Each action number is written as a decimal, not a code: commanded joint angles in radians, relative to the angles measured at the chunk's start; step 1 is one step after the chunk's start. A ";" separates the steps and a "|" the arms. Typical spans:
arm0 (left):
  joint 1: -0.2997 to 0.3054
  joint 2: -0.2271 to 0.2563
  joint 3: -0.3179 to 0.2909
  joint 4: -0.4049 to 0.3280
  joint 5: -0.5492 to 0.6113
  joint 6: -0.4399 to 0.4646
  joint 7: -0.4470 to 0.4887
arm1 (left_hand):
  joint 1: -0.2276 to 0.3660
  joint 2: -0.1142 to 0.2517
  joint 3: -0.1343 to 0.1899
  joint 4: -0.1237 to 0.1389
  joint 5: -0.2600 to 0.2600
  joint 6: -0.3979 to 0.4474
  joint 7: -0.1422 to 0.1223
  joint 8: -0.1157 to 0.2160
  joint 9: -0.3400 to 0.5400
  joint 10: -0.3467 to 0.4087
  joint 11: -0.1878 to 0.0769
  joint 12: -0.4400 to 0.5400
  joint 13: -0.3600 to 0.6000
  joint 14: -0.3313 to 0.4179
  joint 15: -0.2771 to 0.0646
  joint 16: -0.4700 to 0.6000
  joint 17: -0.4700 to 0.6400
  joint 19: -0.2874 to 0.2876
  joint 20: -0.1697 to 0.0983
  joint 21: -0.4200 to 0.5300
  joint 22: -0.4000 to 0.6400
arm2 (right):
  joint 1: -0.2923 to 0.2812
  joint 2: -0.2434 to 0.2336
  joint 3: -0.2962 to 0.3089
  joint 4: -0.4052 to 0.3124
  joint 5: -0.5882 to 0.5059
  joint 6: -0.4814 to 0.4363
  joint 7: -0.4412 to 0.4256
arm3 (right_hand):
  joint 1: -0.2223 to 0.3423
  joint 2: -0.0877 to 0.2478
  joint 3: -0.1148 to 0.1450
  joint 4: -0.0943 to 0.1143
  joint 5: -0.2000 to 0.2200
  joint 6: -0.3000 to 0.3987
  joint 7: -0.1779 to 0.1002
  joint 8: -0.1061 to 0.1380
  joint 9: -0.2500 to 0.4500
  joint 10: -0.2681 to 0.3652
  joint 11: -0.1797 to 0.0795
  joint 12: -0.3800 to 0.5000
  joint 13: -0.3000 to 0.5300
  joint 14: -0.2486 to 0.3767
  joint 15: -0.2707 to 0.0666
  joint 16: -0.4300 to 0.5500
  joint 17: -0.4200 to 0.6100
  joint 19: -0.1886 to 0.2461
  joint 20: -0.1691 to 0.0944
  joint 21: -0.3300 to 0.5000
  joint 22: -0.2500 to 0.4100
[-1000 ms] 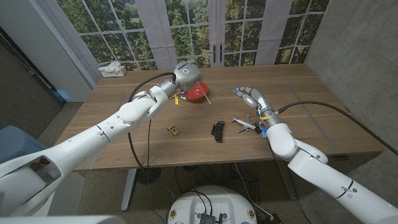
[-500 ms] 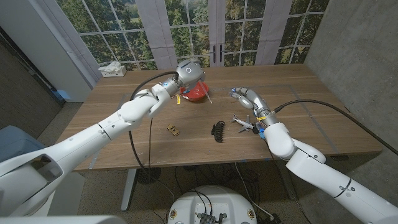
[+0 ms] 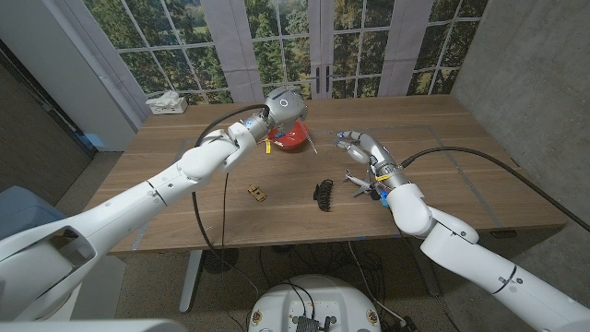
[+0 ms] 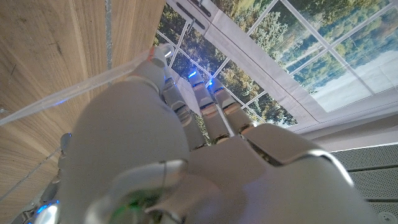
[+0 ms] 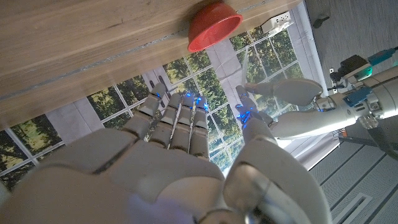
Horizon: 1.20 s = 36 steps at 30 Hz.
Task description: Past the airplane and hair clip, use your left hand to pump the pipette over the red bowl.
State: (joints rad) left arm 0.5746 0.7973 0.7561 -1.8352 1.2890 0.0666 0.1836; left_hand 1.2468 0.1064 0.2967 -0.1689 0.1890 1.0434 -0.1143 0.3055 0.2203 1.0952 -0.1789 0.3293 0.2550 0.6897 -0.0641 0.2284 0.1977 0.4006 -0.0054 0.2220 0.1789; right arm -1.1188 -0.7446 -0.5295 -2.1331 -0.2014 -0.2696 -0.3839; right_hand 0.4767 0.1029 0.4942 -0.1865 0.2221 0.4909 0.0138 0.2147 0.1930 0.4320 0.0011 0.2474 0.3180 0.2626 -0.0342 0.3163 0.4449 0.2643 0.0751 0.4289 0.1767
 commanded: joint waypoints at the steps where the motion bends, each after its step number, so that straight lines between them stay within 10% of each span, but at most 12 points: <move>1: -0.004 -0.005 0.002 -0.011 0.015 -0.004 -0.019 | 0.013 0.003 -0.002 -0.001 0.006 0.004 -0.007 0.002 0.004 0.049 -0.036 0.005 0.049 0.012 -0.176 -0.003 0.002 0.008 -0.004 -0.003 0.005 | 0.009 0.015 -0.024 0.000 -0.063 0.001 -0.019 | 0.025 -0.010 0.002 -0.004 -0.001 0.012 -0.011 0.009 0.005 0.001 -0.014 -0.002 0.003 0.011 -0.016 0.003 -0.002 0.020 -0.002 -0.003 0.004; 36: -0.025 -0.024 0.013 -0.003 0.029 -0.022 -0.040 | 0.015 0.003 -0.006 -0.001 0.007 0.006 -0.006 0.002 0.005 0.050 -0.037 0.001 0.055 0.013 -0.176 -0.006 0.002 0.007 -0.004 -0.004 0.005 | 0.105 0.085 -0.102 0.062 -0.163 -0.021 0.033 | 0.073 -0.053 -0.013 0.004 -0.020 0.035 -0.022 0.017 0.008 0.003 -0.022 -0.006 0.002 0.012 -0.020 0.003 -0.006 0.043 -0.002 -0.002 0.008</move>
State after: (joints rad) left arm 0.5596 0.7784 0.7636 -1.8481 1.3168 0.0529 0.1479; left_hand 1.2522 0.1090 0.2925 -0.1704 0.1854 1.0434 -0.1143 0.3055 0.2209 1.0951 -0.1791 0.3259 0.2835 0.6951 -0.0696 0.2284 0.1975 0.4006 -0.0054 0.2180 0.1789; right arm -1.0472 -0.6784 -0.6103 -2.0964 -0.3438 -0.2852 -0.3739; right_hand 0.5284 0.0514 0.4829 -0.1834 0.2011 0.5182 -0.0057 0.2226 0.1978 0.4322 -0.0092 0.2436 0.3179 0.2681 -0.0395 0.3163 0.4359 0.3036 0.0714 0.4290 0.1792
